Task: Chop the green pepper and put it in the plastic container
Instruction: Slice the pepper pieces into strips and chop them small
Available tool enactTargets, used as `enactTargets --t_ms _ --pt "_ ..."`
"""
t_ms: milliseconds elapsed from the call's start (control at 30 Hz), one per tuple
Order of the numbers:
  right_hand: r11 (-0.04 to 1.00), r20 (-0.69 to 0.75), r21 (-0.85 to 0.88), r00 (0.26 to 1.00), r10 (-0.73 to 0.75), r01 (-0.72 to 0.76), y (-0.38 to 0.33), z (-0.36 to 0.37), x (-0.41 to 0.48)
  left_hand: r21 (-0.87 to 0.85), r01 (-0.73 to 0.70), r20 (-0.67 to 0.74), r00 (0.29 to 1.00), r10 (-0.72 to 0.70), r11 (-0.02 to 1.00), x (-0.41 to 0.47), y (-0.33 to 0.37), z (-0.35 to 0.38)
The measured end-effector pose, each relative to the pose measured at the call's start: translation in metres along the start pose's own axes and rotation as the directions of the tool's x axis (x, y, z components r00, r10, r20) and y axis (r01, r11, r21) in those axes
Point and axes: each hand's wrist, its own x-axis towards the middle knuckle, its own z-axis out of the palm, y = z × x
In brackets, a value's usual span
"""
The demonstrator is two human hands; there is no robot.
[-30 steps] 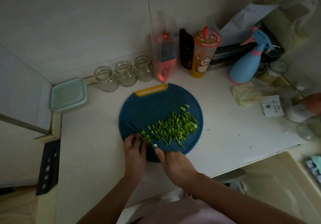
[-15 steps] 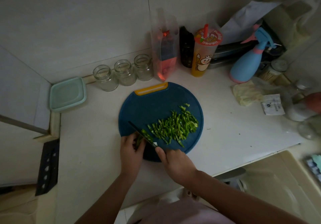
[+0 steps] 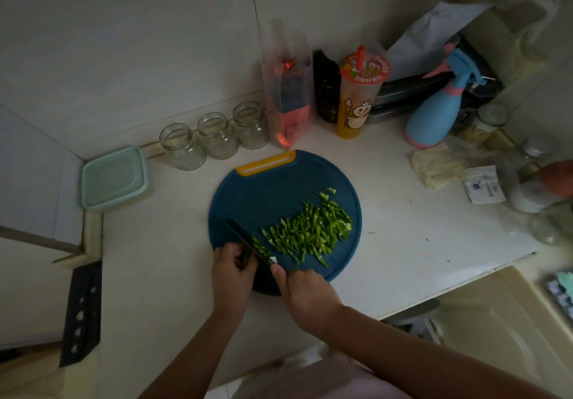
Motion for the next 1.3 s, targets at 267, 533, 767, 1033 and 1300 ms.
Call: enactTargets --t_ms 267,533,767,1033,1300 --pt "1.000 0.111 0.006 0.994 -0.023 0.022 0.003 -0.009 0.009 0.017 -0.059 0.055 0.997 0.058 0.998 0.002 -0.003 -0.003" --pt "0.998 0.053 -0.066 0.999 -0.005 0.009 -0.007 -0.011 0.007 0.053 -0.036 0.076 0.997 0.032 0.998 0.004 -0.001 -0.003" --pt "0.999 0.058 -0.029 0.998 0.035 -0.034 -0.016 -0.013 0.008 0.059 -0.032 0.093 0.995 0.027 0.998 0.006 -0.003 -0.002" --pt "0.993 0.065 -0.026 0.991 0.113 -0.112 -0.023 -0.001 0.030 0.083 -0.047 0.109 0.993 0.038 0.995 0.009 -0.004 -0.004" --pt "0.993 -0.010 0.053 0.994 0.110 -0.109 -0.024 -0.002 0.033 0.074 -0.088 0.162 0.984 0.075 0.993 0.008 -0.002 -0.010"
